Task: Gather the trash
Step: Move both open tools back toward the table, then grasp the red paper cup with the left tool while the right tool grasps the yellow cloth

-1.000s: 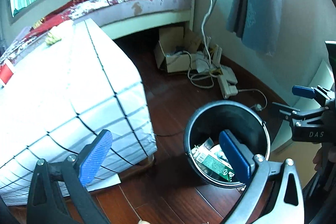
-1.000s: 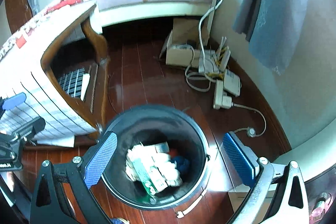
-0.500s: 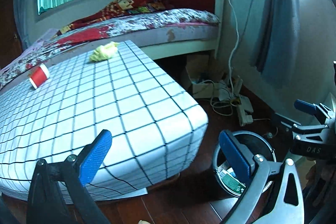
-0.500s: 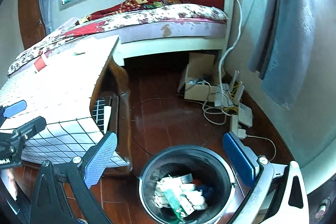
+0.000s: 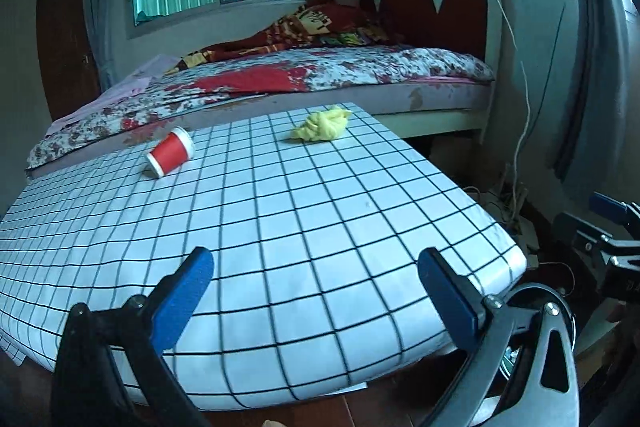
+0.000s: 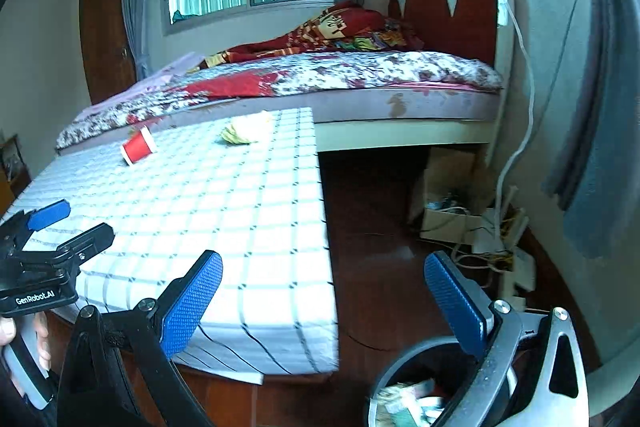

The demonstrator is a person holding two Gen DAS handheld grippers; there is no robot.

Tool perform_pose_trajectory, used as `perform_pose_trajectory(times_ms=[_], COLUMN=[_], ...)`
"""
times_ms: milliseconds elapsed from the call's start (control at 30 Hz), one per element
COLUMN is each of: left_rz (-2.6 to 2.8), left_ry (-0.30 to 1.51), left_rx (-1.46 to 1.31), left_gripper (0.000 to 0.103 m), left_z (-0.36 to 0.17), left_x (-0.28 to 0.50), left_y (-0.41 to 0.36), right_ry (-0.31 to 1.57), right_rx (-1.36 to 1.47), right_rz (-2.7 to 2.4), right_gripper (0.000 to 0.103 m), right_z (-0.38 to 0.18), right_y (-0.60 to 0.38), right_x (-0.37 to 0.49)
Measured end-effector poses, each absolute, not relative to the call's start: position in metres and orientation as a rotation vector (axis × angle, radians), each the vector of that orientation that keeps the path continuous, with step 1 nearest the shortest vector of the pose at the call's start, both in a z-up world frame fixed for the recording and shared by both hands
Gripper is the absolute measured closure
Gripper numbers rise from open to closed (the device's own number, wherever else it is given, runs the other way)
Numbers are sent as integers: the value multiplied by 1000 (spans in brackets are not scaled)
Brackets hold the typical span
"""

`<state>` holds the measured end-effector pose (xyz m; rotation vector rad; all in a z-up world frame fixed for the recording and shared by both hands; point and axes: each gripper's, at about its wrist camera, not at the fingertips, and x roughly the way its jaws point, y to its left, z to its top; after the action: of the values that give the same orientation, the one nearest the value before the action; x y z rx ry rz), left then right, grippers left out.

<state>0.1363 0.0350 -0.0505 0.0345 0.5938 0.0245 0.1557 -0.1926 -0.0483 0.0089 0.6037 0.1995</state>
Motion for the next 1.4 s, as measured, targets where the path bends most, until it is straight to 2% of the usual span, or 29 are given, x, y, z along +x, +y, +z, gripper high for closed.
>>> perform_pose_trajectory(times_ms=[500,1000,1233,1300,1400], left_rz=[197,192,135,103,36], left_ry=[629,698,738,763,826], left_rx=[-21,78,63,57,25], left_gripper=[2,6,9,12,36], left_z=[-46,-93,-104,-105,-109], left_x=[188,348,383,392,395], left_y=[168,247,265,262,249], right_ry=[697,847,873,875,883], right_rx=[-52,-249,-299,-301,-297], right_rz=[347,375,376,373,357], right_gripper=[1,1,2,3,5], right_z=[-34,-80,-98,-101,-104], right_y=[-95,12,34,35,36], right_x=[270,448,483,488,495])
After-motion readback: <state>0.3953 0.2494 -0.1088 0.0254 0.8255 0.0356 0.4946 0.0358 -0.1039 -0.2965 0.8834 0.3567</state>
